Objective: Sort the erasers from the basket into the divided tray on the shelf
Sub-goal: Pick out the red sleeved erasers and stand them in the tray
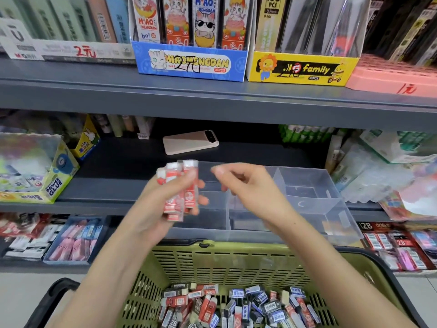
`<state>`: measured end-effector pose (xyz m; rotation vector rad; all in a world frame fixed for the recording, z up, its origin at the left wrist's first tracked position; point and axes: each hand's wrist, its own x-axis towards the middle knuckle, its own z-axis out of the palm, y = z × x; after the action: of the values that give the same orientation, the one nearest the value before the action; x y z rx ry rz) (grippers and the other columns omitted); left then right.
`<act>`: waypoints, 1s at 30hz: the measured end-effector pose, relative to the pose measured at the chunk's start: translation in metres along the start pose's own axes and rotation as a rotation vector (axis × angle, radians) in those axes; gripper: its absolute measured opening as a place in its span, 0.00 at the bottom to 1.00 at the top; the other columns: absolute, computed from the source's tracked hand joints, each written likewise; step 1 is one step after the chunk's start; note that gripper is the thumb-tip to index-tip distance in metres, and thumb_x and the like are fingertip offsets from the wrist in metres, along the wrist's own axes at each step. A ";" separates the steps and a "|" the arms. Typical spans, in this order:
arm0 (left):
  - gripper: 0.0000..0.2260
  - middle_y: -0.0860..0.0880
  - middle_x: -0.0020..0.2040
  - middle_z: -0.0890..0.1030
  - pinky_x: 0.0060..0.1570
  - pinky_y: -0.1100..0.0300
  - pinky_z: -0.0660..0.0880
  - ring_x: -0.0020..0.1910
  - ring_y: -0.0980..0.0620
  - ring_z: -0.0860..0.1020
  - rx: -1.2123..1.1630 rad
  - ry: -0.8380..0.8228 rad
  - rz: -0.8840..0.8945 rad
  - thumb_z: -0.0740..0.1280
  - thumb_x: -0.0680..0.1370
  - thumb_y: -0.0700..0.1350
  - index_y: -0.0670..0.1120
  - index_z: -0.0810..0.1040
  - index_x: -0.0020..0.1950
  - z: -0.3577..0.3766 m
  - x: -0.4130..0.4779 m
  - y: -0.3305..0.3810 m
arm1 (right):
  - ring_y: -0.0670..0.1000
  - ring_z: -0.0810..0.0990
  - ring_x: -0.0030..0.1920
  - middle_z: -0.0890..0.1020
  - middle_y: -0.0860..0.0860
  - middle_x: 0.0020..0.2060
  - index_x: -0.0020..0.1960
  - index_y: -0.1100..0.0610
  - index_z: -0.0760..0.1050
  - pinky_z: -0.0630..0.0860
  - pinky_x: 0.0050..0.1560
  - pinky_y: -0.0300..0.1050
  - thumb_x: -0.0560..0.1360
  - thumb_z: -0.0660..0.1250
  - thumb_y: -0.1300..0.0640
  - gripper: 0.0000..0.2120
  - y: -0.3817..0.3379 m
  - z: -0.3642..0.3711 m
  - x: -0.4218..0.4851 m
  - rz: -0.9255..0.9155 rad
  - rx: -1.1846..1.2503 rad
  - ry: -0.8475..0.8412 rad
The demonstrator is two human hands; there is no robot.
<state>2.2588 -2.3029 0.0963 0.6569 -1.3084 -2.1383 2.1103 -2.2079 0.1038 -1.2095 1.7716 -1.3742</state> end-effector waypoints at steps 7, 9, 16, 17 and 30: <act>0.24 0.40 0.44 0.83 0.27 0.57 0.78 0.35 0.43 0.83 0.009 -0.078 -0.070 0.72 0.67 0.48 0.38 0.73 0.58 0.012 0.002 -0.017 | 0.46 0.77 0.38 0.81 0.53 0.36 0.41 0.53 0.82 0.73 0.38 0.38 0.73 0.70 0.57 0.03 -0.006 0.008 -0.010 0.012 0.118 -0.023; 0.20 0.42 0.40 0.83 0.26 0.58 0.77 0.35 0.42 0.83 -0.031 -0.035 -0.068 0.74 0.63 0.49 0.43 0.76 0.51 0.011 0.002 -0.019 | 0.45 0.79 0.35 0.83 0.51 0.34 0.40 0.55 0.83 0.74 0.33 0.35 0.73 0.70 0.57 0.05 -0.004 -0.008 -0.006 0.025 0.221 0.071; 0.11 0.45 0.38 0.82 0.22 0.63 0.71 0.31 0.48 0.80 -0.217 0.112 -0.010 0.70 0.69 0.47 0.45 0.75 0.48 -0.004 0.001 -0.015 | 0.53 0.79 0.30 0.81 0.58 0.32 0.46 0.66 0.77 0.79 0.38 0.50 0.69 0.73 0.62 0.10 0.039 -0.057 0.036 0.257 -0.343 0.339; 0.11 0.45 0.38 0.82 0.23 0.63 0.71 0.31 0.48 0.80 -0.209 0.103 -0.011 0.71 0.69 0.47 0.45 0.75 0.48 -0.004 0.001 -0.016 | 0.56 0.80 0.36 0.82 0.59 0.37 0.46 0.65 0.78 0.77 0.42 0.50 0.68 0.74 0.58 0.12 0.047 -0.053 0.038 0.277 -0.536 0.277; 0.26 0.46 0.37 0.81 0.23 0.63 0.71 0.30 0.49 0.79 -0.102 0.081 -0.009 0.71 0.62 0.59 0.44 0.73 0.52 -0.001 0.000 -0.022 | 0.53 0.70 0.34 0.73 0.56 0.33 0.39 0.67 0.76 0.68 0.33 0.39 0.69 0.70 0.56 0.12 0.049 -0.036 0.051 0.476 -0.839 0.048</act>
<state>2.2556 -2.2951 0.0762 0.7008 -1.1483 -2.1466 2.0432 -2.2363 0.0724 -1.0071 2.5669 -0.3738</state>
